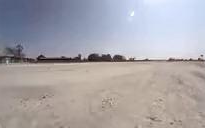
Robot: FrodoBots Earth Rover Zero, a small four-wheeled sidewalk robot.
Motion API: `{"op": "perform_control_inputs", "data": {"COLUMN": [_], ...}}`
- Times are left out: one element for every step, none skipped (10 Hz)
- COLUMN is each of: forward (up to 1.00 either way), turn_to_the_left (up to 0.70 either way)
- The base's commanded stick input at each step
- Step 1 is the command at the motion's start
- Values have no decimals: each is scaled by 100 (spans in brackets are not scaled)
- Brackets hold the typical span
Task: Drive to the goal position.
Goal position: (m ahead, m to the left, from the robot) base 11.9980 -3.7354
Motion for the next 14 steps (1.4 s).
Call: {"op": "perform_control_inputs", "data": {"forward": [70,70,70,70,70,70,70,70,70,70,70,70,70,70], "turn_to_the_left": [0,0,0,0,0,0,0,0,0,0,0,0,-3,-11]}}
